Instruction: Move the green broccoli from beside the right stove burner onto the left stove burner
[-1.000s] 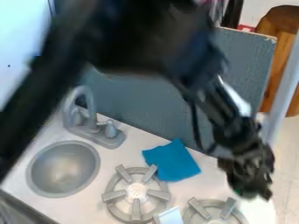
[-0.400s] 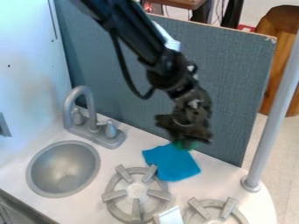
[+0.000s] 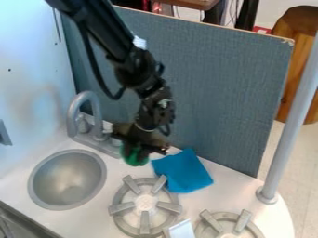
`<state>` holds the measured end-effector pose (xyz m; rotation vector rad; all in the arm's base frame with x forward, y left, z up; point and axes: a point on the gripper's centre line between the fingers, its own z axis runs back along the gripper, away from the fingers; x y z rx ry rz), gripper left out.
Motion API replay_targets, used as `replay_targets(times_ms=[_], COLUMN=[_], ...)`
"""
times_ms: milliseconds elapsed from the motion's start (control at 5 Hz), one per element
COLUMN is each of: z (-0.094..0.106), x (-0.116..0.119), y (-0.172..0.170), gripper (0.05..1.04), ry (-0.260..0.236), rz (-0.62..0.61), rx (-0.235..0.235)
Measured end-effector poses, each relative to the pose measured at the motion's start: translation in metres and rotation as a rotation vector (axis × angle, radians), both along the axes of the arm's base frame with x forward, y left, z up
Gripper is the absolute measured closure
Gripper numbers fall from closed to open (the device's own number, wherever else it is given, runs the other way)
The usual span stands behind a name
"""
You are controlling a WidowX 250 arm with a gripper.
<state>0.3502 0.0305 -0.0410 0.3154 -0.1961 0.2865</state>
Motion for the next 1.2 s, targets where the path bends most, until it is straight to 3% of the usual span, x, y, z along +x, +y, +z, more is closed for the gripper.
replay_targets(times_ms=[200, 600, 800, 1200], z=[-0.007, -0.048, -0.063, -0.067], x=[-0.016, -0.024, -0.020, -0.013], y=[0.013, -0.003, -0.011, -0.025], gripper=[0.756, 0.756, 0.756, 0.756], ry=[0.067, 0.160, 0.185, 0.176], rz=[0.005, -0.080, -0.099, -0.145], rx=[0.013, -0.090, -0.131, -0.200])
